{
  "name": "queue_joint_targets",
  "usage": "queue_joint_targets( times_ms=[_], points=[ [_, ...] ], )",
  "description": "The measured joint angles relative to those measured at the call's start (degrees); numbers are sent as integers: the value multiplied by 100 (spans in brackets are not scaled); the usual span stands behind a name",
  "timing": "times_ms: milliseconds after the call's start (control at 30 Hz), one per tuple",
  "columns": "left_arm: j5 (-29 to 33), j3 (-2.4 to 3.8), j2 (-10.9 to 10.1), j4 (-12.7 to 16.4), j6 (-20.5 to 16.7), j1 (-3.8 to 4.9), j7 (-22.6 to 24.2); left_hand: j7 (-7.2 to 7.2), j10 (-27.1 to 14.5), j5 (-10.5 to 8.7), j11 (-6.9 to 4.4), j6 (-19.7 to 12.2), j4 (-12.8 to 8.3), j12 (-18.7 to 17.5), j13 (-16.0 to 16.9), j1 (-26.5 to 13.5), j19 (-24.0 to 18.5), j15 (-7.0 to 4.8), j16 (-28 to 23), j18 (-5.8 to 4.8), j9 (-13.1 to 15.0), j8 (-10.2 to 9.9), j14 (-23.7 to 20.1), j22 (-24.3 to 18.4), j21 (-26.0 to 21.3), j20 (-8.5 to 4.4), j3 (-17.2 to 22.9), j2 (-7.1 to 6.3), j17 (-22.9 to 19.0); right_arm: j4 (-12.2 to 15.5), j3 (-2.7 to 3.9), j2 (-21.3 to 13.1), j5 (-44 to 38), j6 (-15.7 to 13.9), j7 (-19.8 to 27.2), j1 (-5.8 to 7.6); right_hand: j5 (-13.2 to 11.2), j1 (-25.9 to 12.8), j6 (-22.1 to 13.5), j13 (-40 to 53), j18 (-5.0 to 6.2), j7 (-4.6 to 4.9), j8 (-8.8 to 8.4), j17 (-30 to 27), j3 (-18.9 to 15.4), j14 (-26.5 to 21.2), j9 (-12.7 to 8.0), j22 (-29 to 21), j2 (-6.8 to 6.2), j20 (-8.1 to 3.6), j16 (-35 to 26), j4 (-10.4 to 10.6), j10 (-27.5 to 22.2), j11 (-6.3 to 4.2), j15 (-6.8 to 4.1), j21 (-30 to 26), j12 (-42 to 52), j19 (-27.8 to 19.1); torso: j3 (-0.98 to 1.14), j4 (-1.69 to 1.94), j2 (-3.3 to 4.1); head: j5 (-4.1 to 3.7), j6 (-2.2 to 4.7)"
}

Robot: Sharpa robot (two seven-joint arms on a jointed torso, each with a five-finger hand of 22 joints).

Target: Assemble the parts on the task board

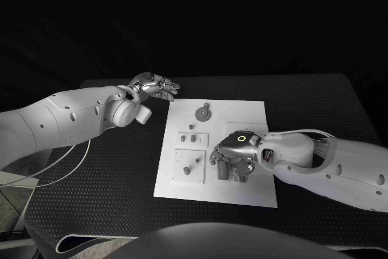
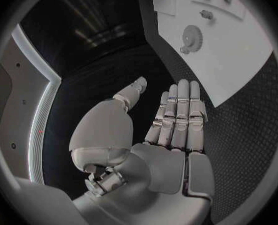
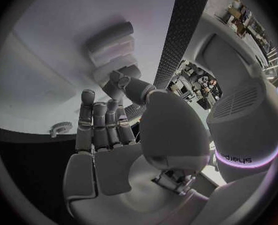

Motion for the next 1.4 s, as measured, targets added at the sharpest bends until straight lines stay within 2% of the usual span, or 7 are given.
queue_joint_targets(
  times_ms=[300, 467, 667, 900, 967, 1000, 1400],
  points=[
    [0, -2, -3, -1, 11, -1, -5, 0, 0, 0, 0, 0, 0, 0, 0, 0, 0, 0, 0, 0, 0, 0, 0, -5, 0, 0, 0, 0, 5, -52, 17, 30, -139, 13, -98, -58, 0, 2, 1, -37, -5, 1, 40, -45, 32, -28, 0, 10, 2, 0, 84, 0, -29, 12, 28, 0, 103, 0, 1, 1, 0, -4, 0],
    [0, -4, -3, -1, 18, -1, -8, 0, 0, 0, 0, 0, 0, 0, 0, 0, 0, 0, 0, 0, 0, 0, 0, -5, 0, 0, 0, 0, 5, -51, 16, 25, -184, 15, -108, -64, 0, 47, 227, -128, -5, 137, 193, -95, 32, -47, 32, 26, 47, 0, 175, 0, -70, 12, 47, 0, 232, 0, 1, -1, 0, -1, 0],
    [0, -5, -3, -3, 27, -1, -13, 0, -20, 0, 20, 0, 4, 0, -5, 0, 0, 0, 0, 0, 0, 0, 0, -5, 0, 0, -1, 0, 9, -27, 19, 21, -175, -30, -47, -69, 0, 21, 763, -232, -5, 311, 466, -155, 15, -47, 132, 26, 222, -33, 307, -18, -82, 0, 47, 81, 368, 33, -2, -1, 0, -6, 0],
    [0, -7, -6, -5, 37, -2, -18, -21, -20, 0, 20, -21, 29, 0, -5, 0, 0, 0, 0, 0, 1, 0, 0, -5, 0, 0, 2, 0, 11, -36, 14, -8, -123, -103, 45, -79, 0, -40, 996, -338, -5, 296, 606, -225, -28, -16, 204, 25, 283, -83, 418, -8, -91, -9, 16, 133, 499, 83, -2, 0, 0, -8, 0],
    [0, -8, -7, -6, 39, -2, -20, -21, -20, 0, 20, -21, 29, 0, -5, 0, 0, 0, 0, 0, 1, 0, 0, -4, 0, 0, 2, 0, 10, -48, 14, -18, -102, -115, 60, -78, 0, -80, 1057, -337, -5, 334, 635, -243, -53, -16, 206, 25, 322, -83, 421, -14, -90, -9, 16, 133, 510, 83, -2, 1, 0, -8, 0],
    [0, -8, -7, -6, 41, -2, -21, -21, -20, 0, 20, -21, 29, 0, -5, 0, 0, 0, 0, 0, 0, 0, 0, -4, 0, 0, 2, 0, 10, -59, 14, -27, -87, -123, 64, -77, 0, -139, 1164, -345, -5, 427, 635, -256, -82, -16, 206, 25, 382, -83, 451, 0, -90, -9, 16, 133, 515, 83, -2, 1, 0, -8, 0],
    [0, -10, -4, -12, 59, -5, -33, -1, -20, 0, 20, -40, 43, 0, -11, 0, 0, 0, 0, 0, -5, -21, 0, -4, 0, 0, -12, 0, 24, -118, -5, -65, 116, -147, 158, -99, 3, -477, 1271, -555, -5, 493, 567, -387, -121, 26, 192, 25, 567, -134, 521, 9, -90, -9, -26, 157, 626, 176, -2, -1, 0, -2, 0]
  ],
)
